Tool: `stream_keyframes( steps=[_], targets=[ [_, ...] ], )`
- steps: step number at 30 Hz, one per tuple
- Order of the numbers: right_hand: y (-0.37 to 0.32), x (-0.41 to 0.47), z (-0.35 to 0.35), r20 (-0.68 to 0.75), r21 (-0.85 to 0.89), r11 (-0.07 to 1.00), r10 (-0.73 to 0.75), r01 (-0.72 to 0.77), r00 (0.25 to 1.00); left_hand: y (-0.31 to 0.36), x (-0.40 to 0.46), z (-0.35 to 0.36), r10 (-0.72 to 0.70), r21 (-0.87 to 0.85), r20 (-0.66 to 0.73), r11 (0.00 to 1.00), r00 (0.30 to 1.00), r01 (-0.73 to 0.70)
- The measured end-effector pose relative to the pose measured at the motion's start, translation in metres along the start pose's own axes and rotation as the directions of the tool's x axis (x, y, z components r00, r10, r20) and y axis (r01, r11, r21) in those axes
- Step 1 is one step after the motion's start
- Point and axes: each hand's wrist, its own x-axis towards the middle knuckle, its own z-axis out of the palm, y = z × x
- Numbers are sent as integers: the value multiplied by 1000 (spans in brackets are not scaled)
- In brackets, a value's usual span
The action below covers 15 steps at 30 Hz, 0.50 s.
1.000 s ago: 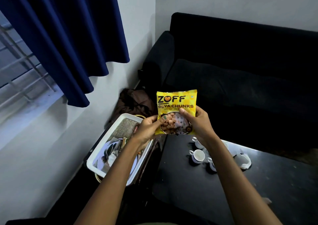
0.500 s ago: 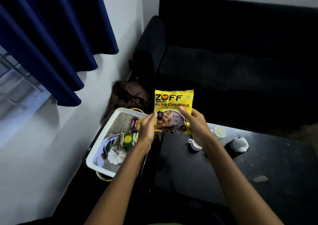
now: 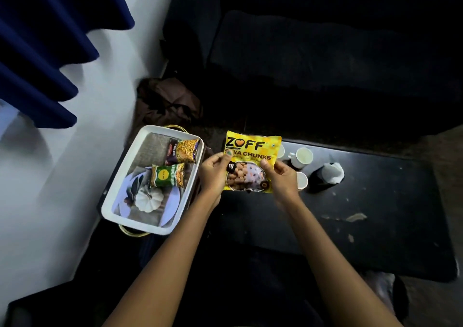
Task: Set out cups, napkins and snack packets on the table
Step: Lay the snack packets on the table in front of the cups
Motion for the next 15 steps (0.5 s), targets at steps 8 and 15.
stream_keyframes(
  steps=[8,15],
  targets=[
    [98,26,-52,-99,-142,959,232,-244,968,-85,8,43,-238,301,130,934,963,190],
    [199,56,-72,-164,-300,875,345,-380,924,-175,27,69,-426,452,170,835,889,314]
  ],
)
